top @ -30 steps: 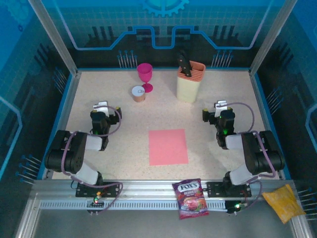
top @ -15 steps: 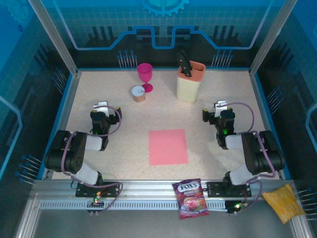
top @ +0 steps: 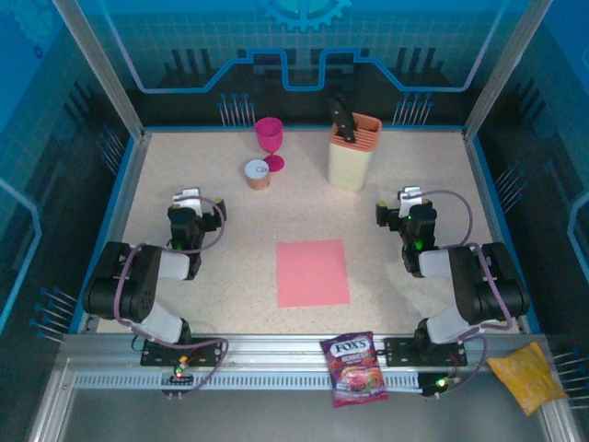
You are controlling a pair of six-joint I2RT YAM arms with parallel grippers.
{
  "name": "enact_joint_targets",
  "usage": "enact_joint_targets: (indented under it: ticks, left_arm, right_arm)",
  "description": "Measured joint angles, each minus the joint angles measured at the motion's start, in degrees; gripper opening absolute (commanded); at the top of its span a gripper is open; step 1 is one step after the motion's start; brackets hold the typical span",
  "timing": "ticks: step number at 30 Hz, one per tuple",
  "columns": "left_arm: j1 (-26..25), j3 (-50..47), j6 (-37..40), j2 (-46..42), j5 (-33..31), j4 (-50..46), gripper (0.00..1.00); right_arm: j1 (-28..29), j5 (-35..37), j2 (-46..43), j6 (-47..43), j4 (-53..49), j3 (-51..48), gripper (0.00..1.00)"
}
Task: Fold a paper plane with a square sheet of paper (pick it up from the middle)
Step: First fold in half a square sheet of paper at the center of the table.
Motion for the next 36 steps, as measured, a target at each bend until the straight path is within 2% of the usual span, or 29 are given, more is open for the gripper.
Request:
enact_joint_targets:
  ticks: [5,8,11,15,18,21,25,29,32,36]
  left_arm:
    - [0.9,0.0,0.0,-0.5,2.5,-1.1,1.0]
    - [0.6,0.4,0.1,-4.8,3.0,-6.7,1.0]
    - [-0.8,2.3,-0.1,-12.4,1.9,-14.6,1.0]
    - [-3.5,11.5,-5.4,-20.7,1.4,-33.0,1.0]
    - [-6.2,19.6,-10.6,-23.4,0.9,-46.7,1.0]
    - [-12.0,24.8,-15.8,-24.6,0.3,-58.8,1.0]
    - [-23.8,27.3,-24.7,-24.9,0.1,-72.8,1.0]
    - [-36.5,30.3,-35.6,-22.0,-1.5,-83.9,1.0]
    - [-43.6,34.0,-42.8,-16.8,-2.4,-89.1,1.0]
    - [-49.9,40.6,-49.6,-7.5,-3.0,-94.3,1.0]
  right_arm:
    - [-0.5,-2.1,0.0,0.0,0.0,0.0,0.99]
    - [-0.4,-0.8,-1.6,0.4,-4.6,1.0,0.99]
    - [-0.7,2.0,-5.7,4.1,-24.1,10.8,0.99]
    - [-2.3,1.6,-5.3,11.4,-51.2,34.7,0.99]
    - [-5.0,-5.0,-4.4,16.3,-63.5,45.4,0.99]
    - [-9.5,-15.7,-5.8,19.5,-69.0,42.4,0.99]
    - [-10.9,-22.8,-12.1,22.0,-76.8,32.0,0.99]
    - [-7.8,-24.0,-23.3,22.6,-83.2,29.5,0.99]
    - [-4.9,-23.0,-30.8,23.0,-84.9,28.9,0.99]
    - [-3.5,-22.5,-36.0,24.5,-87.9,25.5,0.99]
